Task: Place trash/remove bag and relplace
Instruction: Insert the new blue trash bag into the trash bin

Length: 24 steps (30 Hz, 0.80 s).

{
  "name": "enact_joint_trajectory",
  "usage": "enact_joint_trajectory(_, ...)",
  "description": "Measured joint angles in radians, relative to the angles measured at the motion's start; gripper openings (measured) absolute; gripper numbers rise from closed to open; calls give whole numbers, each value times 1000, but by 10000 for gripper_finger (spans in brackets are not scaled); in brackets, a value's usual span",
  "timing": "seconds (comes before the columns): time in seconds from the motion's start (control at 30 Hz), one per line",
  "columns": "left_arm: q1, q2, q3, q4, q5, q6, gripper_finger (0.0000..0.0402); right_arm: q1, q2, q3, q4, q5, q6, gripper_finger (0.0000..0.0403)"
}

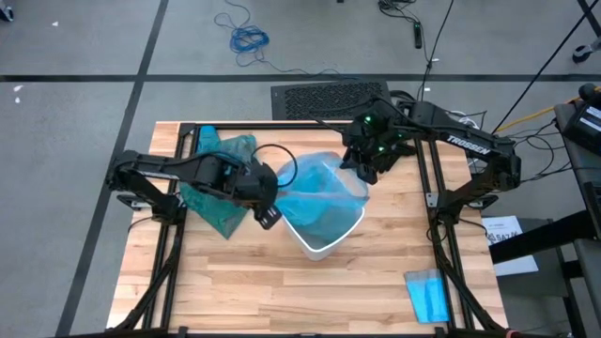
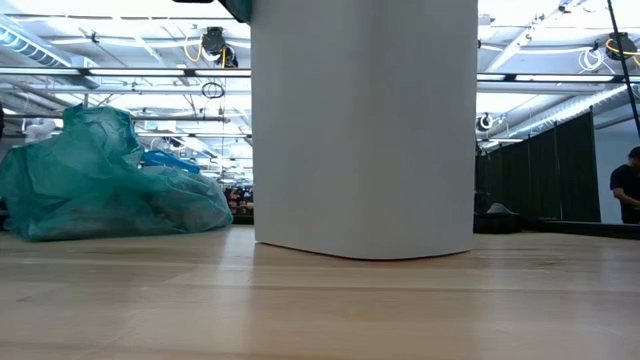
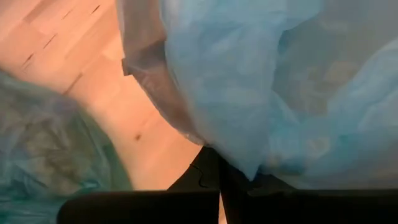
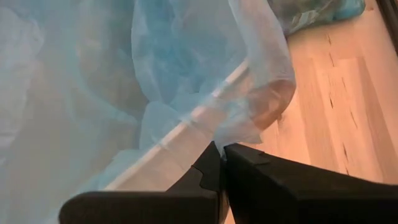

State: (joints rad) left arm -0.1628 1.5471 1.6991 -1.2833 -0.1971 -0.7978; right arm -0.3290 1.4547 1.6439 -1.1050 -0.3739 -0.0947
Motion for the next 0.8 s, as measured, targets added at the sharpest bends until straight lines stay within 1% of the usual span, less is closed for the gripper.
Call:
enact_joint_trajectory(0.13,-18,0,-1,20,-21,-7,0,0,-28,-47,3,-1,4,0)
enact_joint_trajectory(0.2,-25,0,0,22,-33,-8,0,0,-58,-89,25,-22,14,0)
enact_joint_trajectory(0.33,-36,0,2,22,-44,-8,0,-3,-150,-200,151,-44,82,13)
enact_joint_trajectory(0.43,-36,0,2,25,-44,-8,0,-5,-222,-275,241,-48,138,41)
enact_joint_trajectory(0.53,-36,0,2,35,-45,-7,0,-5,-277,-327,269,-47,180,80)
enact_joint_trajectory(0.7,-36,0,2,51,-48,-4,0,-5,-345,-356,273,-47,211,147)
enact_joint_trajectory(0.8,-36,0,2,51,-50,-4,0,-5,-371,-360,320,-43,220,177)
